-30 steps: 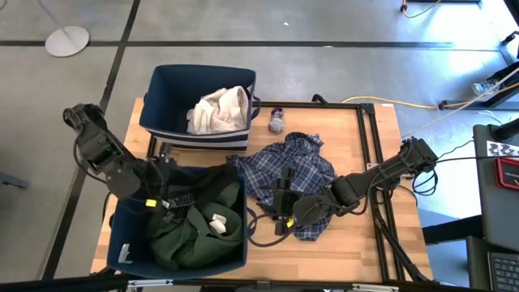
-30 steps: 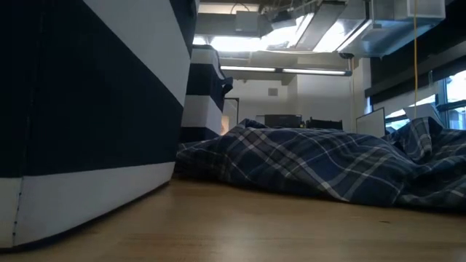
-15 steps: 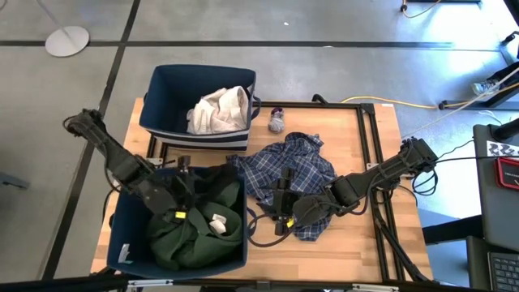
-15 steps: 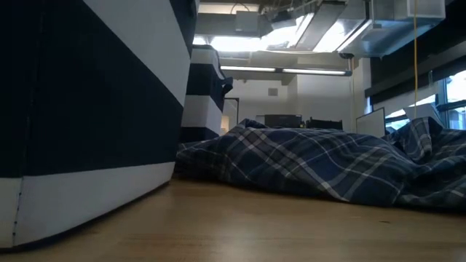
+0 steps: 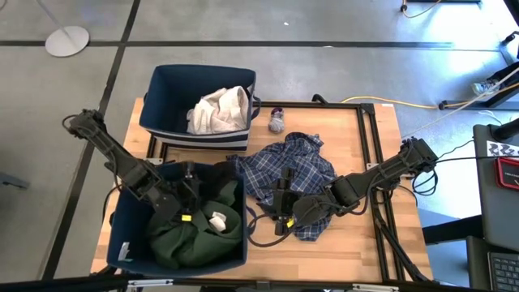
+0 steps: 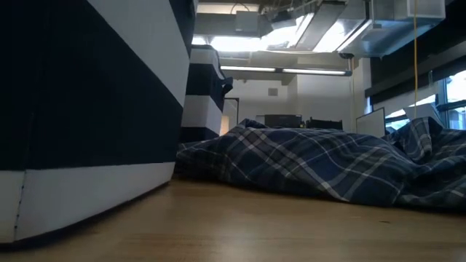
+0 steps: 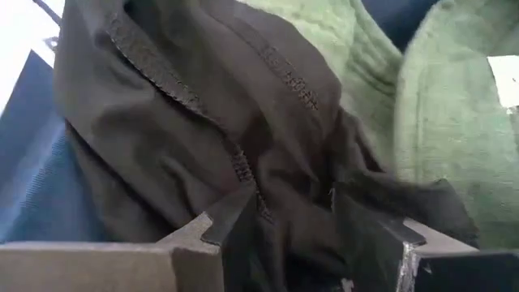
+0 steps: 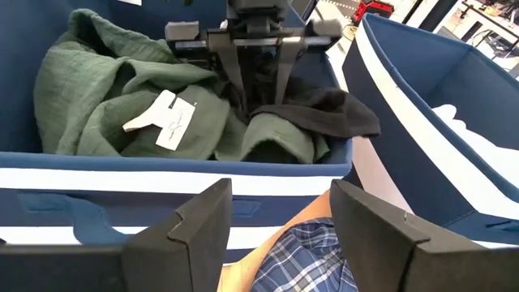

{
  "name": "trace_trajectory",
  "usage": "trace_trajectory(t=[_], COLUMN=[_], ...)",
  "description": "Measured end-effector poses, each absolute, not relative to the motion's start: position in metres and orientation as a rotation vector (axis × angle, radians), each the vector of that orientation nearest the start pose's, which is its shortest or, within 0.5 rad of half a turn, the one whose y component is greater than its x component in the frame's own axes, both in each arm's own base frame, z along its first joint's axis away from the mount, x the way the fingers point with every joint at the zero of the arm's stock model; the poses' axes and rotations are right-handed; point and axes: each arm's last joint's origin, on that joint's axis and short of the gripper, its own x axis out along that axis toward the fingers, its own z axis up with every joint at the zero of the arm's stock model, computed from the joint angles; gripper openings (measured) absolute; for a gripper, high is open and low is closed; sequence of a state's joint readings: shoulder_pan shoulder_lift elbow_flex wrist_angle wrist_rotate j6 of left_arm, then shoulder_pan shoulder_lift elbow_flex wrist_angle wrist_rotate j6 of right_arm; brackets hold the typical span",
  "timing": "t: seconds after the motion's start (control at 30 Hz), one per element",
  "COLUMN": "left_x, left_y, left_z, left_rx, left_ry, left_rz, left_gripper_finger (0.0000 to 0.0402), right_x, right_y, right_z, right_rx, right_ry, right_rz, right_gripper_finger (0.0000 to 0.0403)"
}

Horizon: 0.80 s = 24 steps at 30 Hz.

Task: Sort clothes
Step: Put the black boxer into the bottom blue laundry organizer

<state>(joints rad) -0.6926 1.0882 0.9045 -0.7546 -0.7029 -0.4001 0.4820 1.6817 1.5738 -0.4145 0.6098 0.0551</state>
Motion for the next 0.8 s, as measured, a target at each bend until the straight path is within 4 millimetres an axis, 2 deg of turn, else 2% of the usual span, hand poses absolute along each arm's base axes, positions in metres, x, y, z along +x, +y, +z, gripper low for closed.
trace_trajectory(t=[0.27, 0.53, 0.8], left_x=[0.166, 0.163, 0.163], left_y=[-0.116, -0.12, -0.121], left_z=[0.261, 0.243, 0.242], left_rx=[0.174, 0.099, 0.052], left_ry=[0.737, 0.816, 0.828], left_rz=[0.12, -0.005, -0.039], left_gripper_finger=[0.0153, 0.0153, 0.0153], right_x=[0.343, 0.343, 0.343], right_y=[0.161, 0.161, 0.161], right_z=[0.353, 0.353, 0.353], right_rx=[-0.218, -0.219, -0.219], right_ry=[0.444, 0.445, 0.445], right_rz=[-0.137, -0.137, -0.137], right_gripper_finger=[0.0209, 0.0209, 0.0209])
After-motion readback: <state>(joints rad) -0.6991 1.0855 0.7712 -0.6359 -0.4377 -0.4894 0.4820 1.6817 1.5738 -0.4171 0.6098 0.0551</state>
